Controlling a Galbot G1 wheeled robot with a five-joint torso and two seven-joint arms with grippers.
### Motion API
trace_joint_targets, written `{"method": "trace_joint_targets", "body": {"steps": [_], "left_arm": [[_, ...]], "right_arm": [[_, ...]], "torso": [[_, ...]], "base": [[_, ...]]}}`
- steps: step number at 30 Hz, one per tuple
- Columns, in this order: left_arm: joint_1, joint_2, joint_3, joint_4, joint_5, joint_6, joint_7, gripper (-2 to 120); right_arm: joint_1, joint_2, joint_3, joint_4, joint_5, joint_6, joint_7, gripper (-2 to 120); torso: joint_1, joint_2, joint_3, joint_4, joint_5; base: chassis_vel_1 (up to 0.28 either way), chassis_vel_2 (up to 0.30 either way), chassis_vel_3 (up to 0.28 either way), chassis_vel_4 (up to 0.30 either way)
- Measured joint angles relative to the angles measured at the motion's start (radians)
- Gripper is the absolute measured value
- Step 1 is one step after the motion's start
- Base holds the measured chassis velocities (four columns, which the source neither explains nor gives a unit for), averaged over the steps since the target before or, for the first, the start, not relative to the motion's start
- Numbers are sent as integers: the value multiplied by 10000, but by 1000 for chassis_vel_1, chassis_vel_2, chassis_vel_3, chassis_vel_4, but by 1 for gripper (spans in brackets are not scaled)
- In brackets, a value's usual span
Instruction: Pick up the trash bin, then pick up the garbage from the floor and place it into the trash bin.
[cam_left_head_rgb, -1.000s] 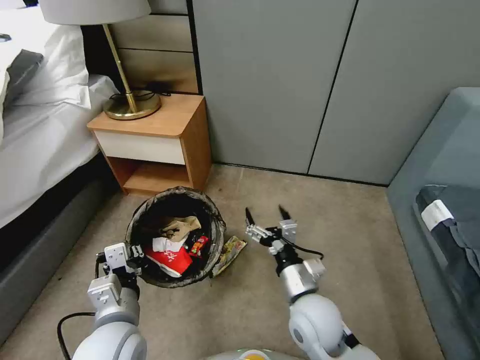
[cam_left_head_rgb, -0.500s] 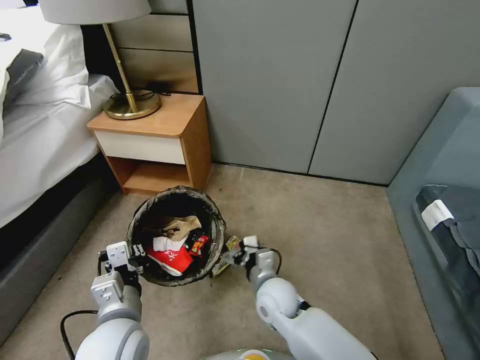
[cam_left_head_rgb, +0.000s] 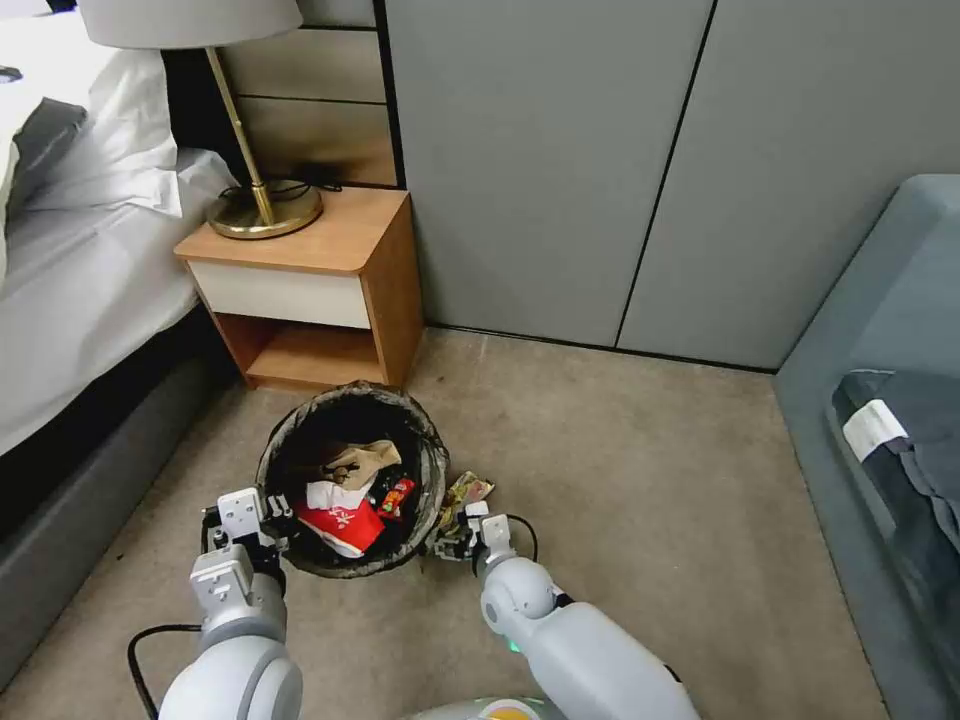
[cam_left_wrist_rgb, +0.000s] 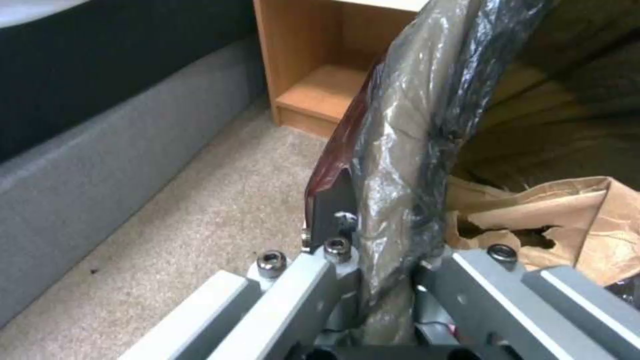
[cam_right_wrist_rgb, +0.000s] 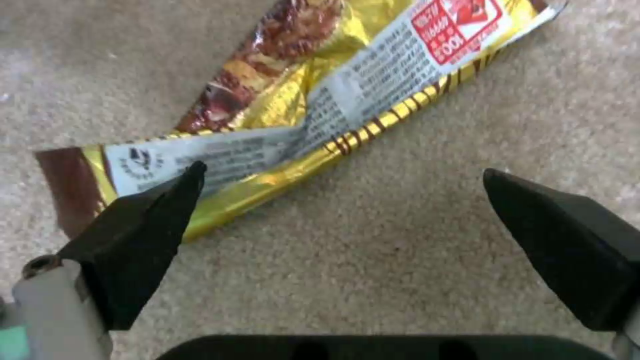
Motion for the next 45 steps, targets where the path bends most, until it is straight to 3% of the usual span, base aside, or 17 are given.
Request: {"method": "trace_joint_targets", "body": {"steps": [13,29,40,45], "left_arm": [[191,-61,93,-100,144,-50,-1,0],[268,-85,137,-145,213,-101,1,0],[258,-70,158,-121,213,-128,3,0],[258,-58,143,-112,209,-132,3,0]], "right_arm": [[63,306,615,-719,-673,901,-1299,95],[405,559,927,-1492,-1116,1525,-1978,95],[794,715,1092,-2402,-1292,2080,-2476,51],[837,749,1116,-2484,-1296,2178,-2549,37]], "torso": [[0,1,0,0,0],[0,0,-1,0,1],[0,0,-1,0,1],[0,0,-1,0,0]], "base": [[0,0,0,0],[0,0,0,0],[0,0,0,0],[0,0,0,0]]}}
